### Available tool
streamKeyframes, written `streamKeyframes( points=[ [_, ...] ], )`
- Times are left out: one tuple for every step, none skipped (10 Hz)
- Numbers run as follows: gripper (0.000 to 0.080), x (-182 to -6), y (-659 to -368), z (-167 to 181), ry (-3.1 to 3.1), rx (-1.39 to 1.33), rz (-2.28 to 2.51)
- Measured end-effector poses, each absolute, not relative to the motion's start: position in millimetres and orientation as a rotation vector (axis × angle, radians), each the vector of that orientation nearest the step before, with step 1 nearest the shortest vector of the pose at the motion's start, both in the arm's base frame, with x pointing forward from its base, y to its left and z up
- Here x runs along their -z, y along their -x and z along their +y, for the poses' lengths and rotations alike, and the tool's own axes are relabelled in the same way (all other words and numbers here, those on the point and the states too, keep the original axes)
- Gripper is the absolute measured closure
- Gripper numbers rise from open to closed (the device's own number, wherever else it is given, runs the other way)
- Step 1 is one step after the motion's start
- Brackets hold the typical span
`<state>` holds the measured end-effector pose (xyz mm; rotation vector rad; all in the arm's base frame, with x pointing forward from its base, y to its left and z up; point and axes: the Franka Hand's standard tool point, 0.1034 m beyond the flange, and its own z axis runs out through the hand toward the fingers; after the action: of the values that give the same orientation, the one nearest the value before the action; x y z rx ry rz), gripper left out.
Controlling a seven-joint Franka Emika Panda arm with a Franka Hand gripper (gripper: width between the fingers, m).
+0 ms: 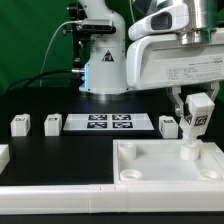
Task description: Assemble one leg
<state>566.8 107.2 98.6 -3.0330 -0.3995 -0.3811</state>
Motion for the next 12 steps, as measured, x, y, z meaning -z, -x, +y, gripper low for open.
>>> streamKeyframes(
  points=[
    [0.0506,-100.8,-579,102,3.034,0.398,-0.421],
    [0.0506,-105.1,-591,100,3.032,0.422,-0.428],
    [0.0506,-108.9,-602,100,3.027,0.451,-0.434],
    [0.0506,-111.1,-612,100,3.010,0.558,-0.453],
    [0.0506,-108.1,-610,100,3.011,0.556,-0.454],
    [0.0506,-108.9,-612,100,3.008,0.574,-0.454],
    [0.0506,-113.3,-618,96,2.975,0.761,-0.464],
    [0.0506,-108.6,-614,93,2.960,0.842,-0.464],
    [0.0506,-106.6,-613,93,2.965,0.819,-0.467],
    [0.0506,-107.3,-614,94,2.963,0.824,-0.468],
    [0.0506,-106.8,-616,94,2.949,0.879,-0.466],
    [0.0506,-101.3,-614,95,2.951,0.865,-0.466]
  ],
)
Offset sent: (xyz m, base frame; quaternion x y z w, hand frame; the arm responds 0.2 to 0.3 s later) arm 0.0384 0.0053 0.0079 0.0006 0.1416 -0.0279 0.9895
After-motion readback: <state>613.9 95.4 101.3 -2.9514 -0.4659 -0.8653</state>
